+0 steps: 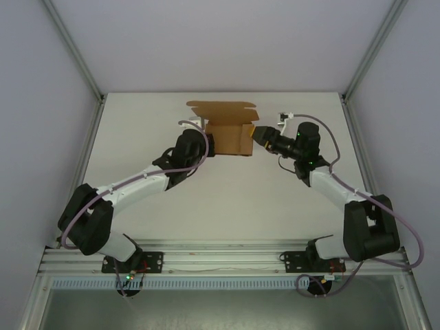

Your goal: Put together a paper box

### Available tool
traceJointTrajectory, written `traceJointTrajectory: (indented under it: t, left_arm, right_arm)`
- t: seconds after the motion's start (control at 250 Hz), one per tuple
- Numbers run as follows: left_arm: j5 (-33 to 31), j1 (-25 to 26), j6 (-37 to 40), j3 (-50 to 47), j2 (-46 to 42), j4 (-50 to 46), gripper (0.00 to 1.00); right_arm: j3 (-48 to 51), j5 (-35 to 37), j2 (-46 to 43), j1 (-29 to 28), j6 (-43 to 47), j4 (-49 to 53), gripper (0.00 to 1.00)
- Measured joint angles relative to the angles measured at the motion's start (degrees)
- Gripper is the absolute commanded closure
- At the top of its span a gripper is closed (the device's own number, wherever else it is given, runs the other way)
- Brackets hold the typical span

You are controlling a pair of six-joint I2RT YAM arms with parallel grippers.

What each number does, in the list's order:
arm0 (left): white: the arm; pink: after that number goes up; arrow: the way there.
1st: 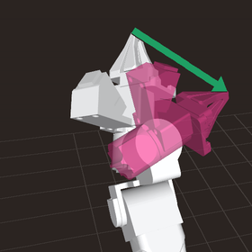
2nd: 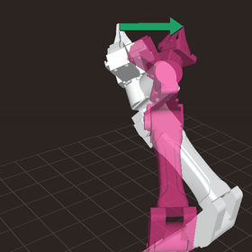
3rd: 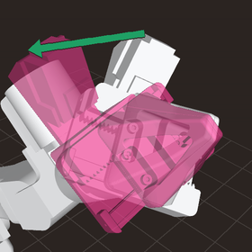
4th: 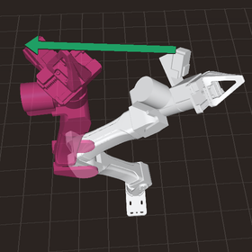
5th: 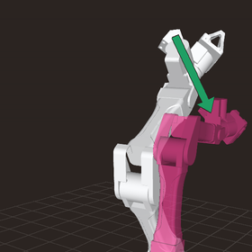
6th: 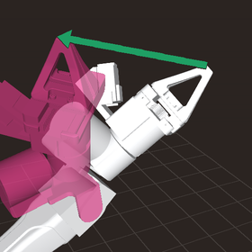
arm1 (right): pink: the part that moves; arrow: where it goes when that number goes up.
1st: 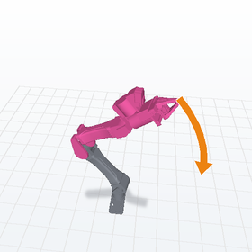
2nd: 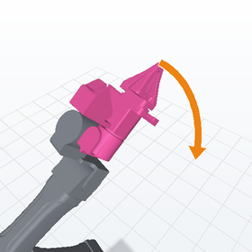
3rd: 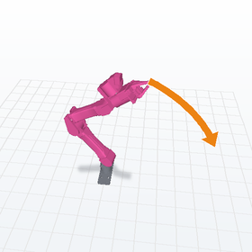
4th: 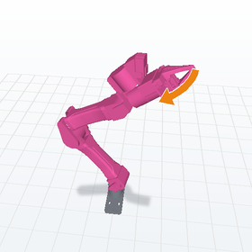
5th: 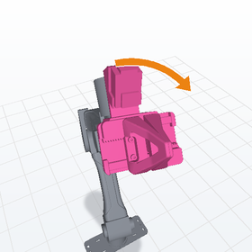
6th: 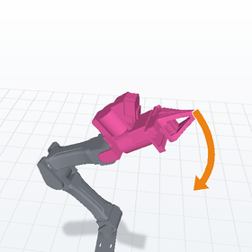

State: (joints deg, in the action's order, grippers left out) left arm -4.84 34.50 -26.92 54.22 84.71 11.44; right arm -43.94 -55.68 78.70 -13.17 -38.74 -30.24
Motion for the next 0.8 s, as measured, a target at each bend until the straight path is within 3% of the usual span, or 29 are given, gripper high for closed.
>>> traceJointTrajectory:
  t: [0.48, 0.636, 0.799]
  left_arm:
    - [0.46, 0.0, 0.02, -0.35, -1.53, 1.36, 1.0]
    - [0.55, 0.0, 0.02, -0.35, -1.55, 1.68, 1.0]
    - [0.26, -0.04, 0.46, -0.39, -1.55, 1.64, 1.0]
  right_arm:
    - [0.0, -6.05, 2.21, -0.02, -6.32, -10.49, 0.44]
    - [0.0, -6.86, 3.82, 0.0, -7.96, -12.94, 0.57]
    - [-0.15, -6.86, 4.72, -0.07, -7.5, -12.48, 0.62]
